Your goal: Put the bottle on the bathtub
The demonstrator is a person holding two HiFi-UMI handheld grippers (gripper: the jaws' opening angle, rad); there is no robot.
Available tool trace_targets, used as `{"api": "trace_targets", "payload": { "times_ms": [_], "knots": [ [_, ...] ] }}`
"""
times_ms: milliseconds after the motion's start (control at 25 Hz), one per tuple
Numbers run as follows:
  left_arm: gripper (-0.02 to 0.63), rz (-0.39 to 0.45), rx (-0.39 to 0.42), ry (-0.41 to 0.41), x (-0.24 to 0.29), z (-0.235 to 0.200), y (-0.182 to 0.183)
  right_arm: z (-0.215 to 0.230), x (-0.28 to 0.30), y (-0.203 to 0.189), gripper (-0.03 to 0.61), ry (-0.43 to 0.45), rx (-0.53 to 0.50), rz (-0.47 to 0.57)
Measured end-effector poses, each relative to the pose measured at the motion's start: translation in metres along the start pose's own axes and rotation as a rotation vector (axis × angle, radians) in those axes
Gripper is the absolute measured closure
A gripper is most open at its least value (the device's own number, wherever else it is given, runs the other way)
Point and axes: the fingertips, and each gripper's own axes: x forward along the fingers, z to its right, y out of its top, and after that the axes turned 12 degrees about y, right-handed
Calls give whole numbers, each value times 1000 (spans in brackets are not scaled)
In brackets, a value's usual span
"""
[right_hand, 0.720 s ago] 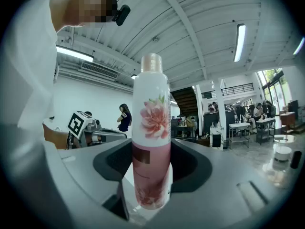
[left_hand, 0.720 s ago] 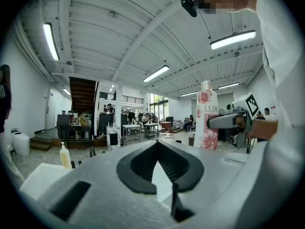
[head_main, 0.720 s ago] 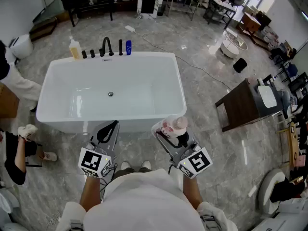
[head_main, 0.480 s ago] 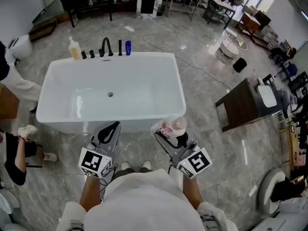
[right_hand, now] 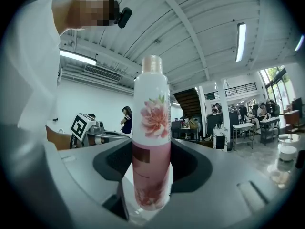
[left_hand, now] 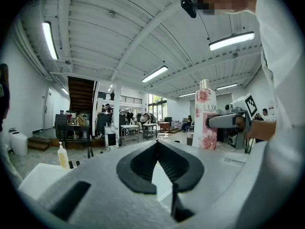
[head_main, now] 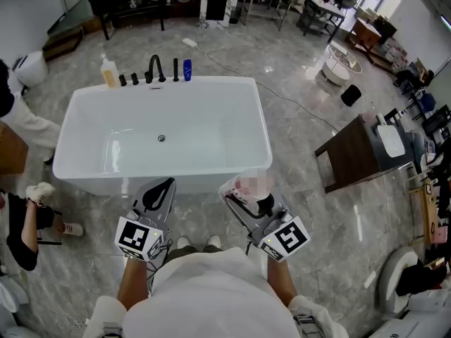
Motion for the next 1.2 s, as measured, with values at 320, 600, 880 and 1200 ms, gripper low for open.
{"api": "trace_targets", "payload": {
  "times_ms": [320,600,880,1200],
  "knots": [
    [607,-12,17,3,-3,7,-3,-1,-5,2,334,6,11,17],
    [607,-5,16,3,-2,17,0,0,-15,3,334,2,2,17],
    [607,-23,-10,17,5,22,-10,10,-23,0,334,5,11,28],
    [607,-38,10,25,27,42,-9,31,-41,-5,334,18,33,47]
  ]
}}
